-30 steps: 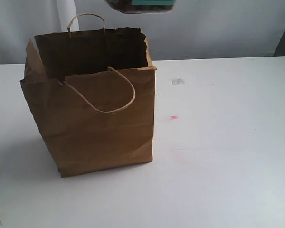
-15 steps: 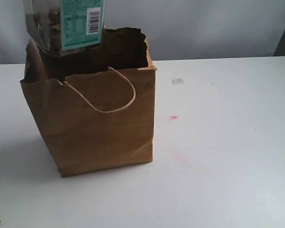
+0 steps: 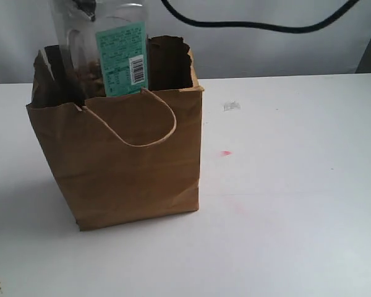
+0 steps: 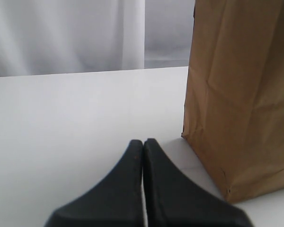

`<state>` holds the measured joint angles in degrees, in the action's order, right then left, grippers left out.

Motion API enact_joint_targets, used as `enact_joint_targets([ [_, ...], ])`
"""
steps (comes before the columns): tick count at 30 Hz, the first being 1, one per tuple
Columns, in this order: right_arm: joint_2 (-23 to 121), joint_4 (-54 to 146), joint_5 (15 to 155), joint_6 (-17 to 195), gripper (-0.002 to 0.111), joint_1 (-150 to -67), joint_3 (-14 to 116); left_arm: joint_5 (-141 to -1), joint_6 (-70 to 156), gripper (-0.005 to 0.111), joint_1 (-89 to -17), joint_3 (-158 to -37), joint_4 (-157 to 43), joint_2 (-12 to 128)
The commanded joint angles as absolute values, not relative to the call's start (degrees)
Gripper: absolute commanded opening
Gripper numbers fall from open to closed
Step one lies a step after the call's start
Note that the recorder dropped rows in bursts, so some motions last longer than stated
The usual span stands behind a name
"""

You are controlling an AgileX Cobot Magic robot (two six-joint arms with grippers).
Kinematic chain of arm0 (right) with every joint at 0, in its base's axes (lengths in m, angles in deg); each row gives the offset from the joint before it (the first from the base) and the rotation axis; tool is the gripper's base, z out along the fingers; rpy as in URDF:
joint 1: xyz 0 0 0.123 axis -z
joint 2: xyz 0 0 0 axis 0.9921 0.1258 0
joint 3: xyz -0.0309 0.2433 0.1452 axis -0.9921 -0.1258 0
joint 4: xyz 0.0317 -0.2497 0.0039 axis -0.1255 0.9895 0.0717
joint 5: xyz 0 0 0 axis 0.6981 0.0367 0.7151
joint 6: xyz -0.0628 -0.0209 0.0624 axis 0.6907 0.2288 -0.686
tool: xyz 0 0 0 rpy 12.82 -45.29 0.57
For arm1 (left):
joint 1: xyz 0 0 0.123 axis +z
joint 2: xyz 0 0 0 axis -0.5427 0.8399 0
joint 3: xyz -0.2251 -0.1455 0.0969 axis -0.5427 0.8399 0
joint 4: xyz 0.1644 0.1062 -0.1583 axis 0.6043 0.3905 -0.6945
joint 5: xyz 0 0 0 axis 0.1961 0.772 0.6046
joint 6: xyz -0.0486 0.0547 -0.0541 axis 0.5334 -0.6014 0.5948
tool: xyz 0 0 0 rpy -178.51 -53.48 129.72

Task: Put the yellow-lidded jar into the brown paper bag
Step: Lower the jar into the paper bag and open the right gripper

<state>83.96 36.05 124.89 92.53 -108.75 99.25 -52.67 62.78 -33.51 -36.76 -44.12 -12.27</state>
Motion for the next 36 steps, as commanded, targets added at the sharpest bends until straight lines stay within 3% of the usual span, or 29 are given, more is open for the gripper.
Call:
enact_joint_targets([
  [1, 85.9, 37.8, 125.9, 92.9, 0.000, -109.1, 99.4, -53.2, 63.0, 0.001, -33.8, -36.9, -44.3, -12.1],
  [15, 96.0, 37.8, 135.2, 90.7, 0.000, -109.1, 99.4, -53.2, 63.0, 0.001, -33.8, -36.9, -44.3, -12.1],
  [36, 103.8, 36.8, 138.0, 90.7, 0.000, -109.1, 99.4, -53.2, 63.0, 0.001, -33.8, -36.9, -44.3, -12.1],
])
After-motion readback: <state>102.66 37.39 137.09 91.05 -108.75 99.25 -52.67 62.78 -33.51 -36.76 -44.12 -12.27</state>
